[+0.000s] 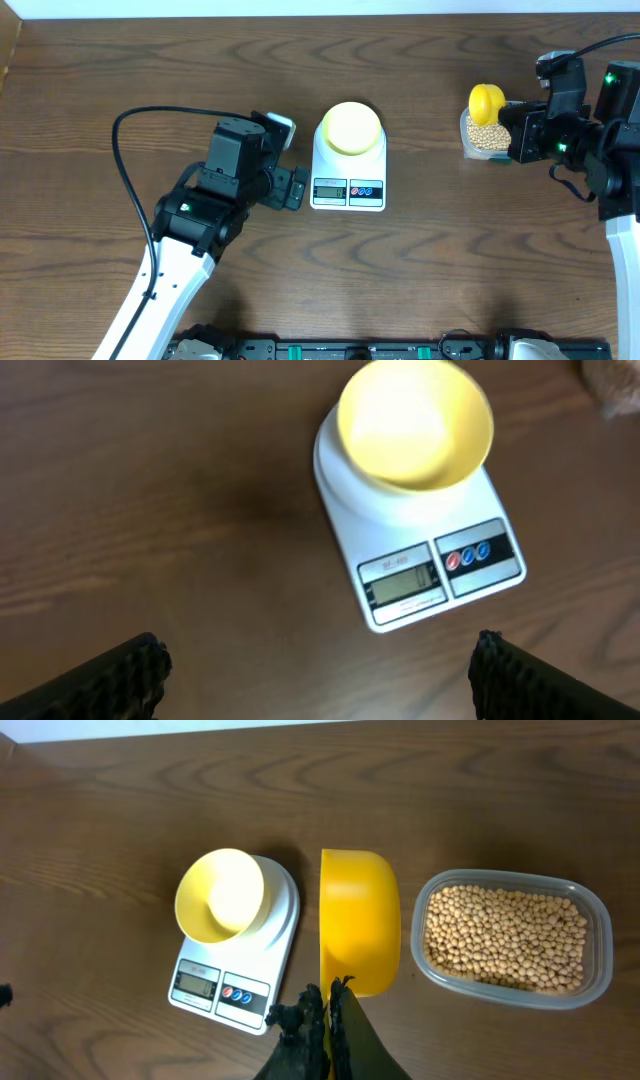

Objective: Scoop item into bowl and weigh 50g on scale

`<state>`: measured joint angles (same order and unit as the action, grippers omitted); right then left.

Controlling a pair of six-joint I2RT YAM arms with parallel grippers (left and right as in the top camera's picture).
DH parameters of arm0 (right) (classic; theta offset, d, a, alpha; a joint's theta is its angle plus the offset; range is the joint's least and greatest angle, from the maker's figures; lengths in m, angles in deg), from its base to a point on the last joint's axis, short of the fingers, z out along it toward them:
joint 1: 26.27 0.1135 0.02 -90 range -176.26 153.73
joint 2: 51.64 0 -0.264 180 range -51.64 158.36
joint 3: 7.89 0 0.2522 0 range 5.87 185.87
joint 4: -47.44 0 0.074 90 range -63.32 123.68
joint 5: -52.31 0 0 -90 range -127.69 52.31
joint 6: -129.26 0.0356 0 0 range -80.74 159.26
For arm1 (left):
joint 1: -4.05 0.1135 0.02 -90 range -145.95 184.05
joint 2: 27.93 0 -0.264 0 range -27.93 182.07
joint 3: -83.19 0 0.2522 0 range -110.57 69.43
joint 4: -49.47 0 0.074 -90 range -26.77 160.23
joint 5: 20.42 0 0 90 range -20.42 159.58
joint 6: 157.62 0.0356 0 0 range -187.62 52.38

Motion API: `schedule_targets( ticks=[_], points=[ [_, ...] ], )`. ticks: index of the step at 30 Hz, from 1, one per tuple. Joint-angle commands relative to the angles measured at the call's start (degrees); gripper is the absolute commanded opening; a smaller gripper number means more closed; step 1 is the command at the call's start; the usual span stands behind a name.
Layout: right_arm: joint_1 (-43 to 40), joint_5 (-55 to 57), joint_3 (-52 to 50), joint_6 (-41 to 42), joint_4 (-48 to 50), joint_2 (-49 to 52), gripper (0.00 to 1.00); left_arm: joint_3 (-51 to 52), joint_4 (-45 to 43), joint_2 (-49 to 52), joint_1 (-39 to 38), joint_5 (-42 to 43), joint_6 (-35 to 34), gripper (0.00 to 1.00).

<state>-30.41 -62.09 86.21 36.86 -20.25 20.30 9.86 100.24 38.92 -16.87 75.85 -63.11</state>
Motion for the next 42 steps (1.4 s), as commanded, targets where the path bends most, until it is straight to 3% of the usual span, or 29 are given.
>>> schedule_targets(
  ticks=[1,4,7,10,14,33,42],
  points=[
    [0.5,1.2,1.0,-1.1,-0.4,-0.4,0.01,0.0,-0.4,0.1,0.1,3.2,-0.5,0.98],
    [0.5,1.8,1.0,-1.1,-0.7,-0.4,0.01,0.0,0.6,0.1,0.1,4.0,2.1,0.98],
    [0.5,2.4,1.0,-1.1,-1.0,-0.4,0.01,0.0,0.5,-0.1,2.5,14.6,14.2,0.98],
    [0.5,2.4,1.0,-1.1,-1.0,-0.4,0.01,0.0,1.2,-0.5,7.2,20.9,20.1,0.98],
    [0.5,2.4,1.0,-1.1,-1.1,-0.4,0.01,0.0,4.1,-0.7,9.6,20.8,27.3,0.97],
    [0.5,2.4,1.0,-1.1,-2.0,-0.4,0.01,0.0,2.4,-1.1,10.2,19.7,27.8,0.98],
    [0.5,2.4,1.0,-1.5,-2.9,-0.4,0.01,0.0,1.7,-5.6,18.1,30.4,33.2,0.98]
  ],
)
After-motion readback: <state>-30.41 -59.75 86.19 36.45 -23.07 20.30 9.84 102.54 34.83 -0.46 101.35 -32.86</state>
